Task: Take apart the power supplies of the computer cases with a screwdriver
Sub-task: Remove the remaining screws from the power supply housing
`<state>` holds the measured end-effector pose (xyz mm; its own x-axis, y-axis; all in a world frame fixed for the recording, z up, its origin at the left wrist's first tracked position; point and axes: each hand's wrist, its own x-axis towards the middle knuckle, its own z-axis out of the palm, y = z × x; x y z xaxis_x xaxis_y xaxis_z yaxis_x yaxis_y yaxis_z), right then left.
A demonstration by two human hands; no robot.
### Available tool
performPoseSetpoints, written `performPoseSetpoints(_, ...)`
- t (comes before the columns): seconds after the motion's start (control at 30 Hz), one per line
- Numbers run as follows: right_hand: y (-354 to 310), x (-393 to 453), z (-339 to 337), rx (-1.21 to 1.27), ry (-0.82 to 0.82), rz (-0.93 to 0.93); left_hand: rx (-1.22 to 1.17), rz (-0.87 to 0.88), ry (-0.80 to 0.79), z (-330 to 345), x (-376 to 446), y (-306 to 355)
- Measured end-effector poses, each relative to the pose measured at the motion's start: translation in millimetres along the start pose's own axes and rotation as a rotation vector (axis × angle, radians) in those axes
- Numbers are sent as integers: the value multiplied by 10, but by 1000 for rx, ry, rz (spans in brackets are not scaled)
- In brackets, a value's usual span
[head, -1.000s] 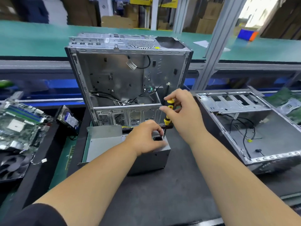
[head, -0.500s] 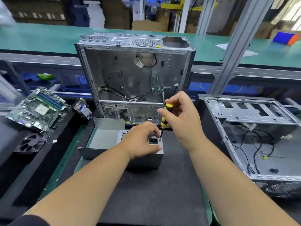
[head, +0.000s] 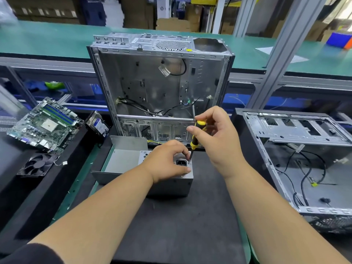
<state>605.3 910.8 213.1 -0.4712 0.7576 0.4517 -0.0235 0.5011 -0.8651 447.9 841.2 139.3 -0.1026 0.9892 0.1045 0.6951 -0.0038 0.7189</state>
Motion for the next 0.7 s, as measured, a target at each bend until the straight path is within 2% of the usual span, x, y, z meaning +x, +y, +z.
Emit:
performPoseSetpoints(0.33,-31,-1,16,164,-64,98,-13,-5,-10,17,46,-45)
performPoseSetpoints(0.5,-43,11,43,-18,4,49,92,-54,-35,7,42,-14)
performPoseSetpoints(0.6,-31,10,38,-58,-2,34,179,-113,-141,-31,114,8)
performPoseSetpoints(0.7,-26,3,36,-61,-21,52,190,-208,-337,-124,268,27)
